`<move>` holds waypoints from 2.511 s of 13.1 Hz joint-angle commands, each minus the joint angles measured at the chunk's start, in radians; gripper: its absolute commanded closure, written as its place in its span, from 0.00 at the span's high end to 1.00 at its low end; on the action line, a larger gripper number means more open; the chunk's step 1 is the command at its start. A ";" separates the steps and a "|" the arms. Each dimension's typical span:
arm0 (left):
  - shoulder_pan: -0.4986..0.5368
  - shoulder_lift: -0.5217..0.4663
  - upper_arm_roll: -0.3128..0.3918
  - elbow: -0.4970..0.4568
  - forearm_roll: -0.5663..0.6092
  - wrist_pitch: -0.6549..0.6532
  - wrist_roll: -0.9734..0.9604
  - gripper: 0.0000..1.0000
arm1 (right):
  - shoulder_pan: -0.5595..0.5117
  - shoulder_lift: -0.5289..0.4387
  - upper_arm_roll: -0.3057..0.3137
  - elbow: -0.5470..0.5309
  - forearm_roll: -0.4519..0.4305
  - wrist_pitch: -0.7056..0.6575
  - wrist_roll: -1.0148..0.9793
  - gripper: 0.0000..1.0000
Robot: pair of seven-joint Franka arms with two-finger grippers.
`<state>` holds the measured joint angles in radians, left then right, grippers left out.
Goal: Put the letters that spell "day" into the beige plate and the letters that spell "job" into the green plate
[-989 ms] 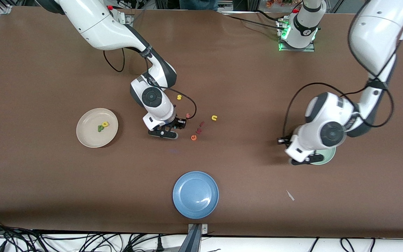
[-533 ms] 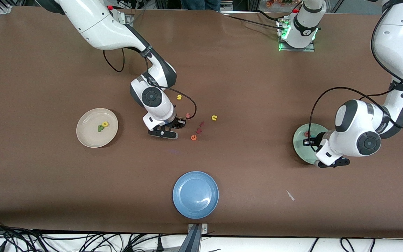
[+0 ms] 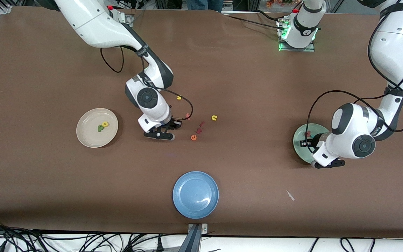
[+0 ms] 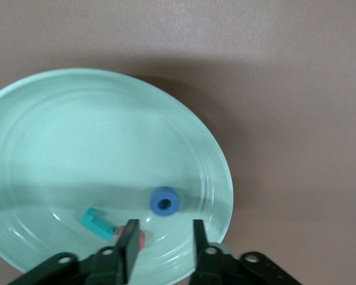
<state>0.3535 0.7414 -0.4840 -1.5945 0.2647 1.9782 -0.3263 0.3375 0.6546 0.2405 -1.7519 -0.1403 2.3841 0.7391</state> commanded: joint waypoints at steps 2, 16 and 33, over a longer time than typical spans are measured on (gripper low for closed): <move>0.001 -0.019 -0.002 0.083 0.019 -0.033 0.022 0.99 | -0.119 -0.136 0.006 -0.046 -0.004 -0.173 -0.215 0.05; 0.004 -0.295 -0.014 0.300 -0.048 -0.467 0.223 1.00 | -0.437 -0.302 -0.084 -0.202 0.001 -0.246 -0.908 0.41; -0.308 -0.470 0.424 0.160 -0.288 -0.331 0.339 1.00 | -0.405 -0.437 -0.027 -0.100 0.027 -0.441 -0.684 0.86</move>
<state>0.0433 0.3104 -0.0674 -1.3988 -0.0030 1.6306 -0.0154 -0.0857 0.2781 0.2099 -1.8942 -0.1365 2.0461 0.0334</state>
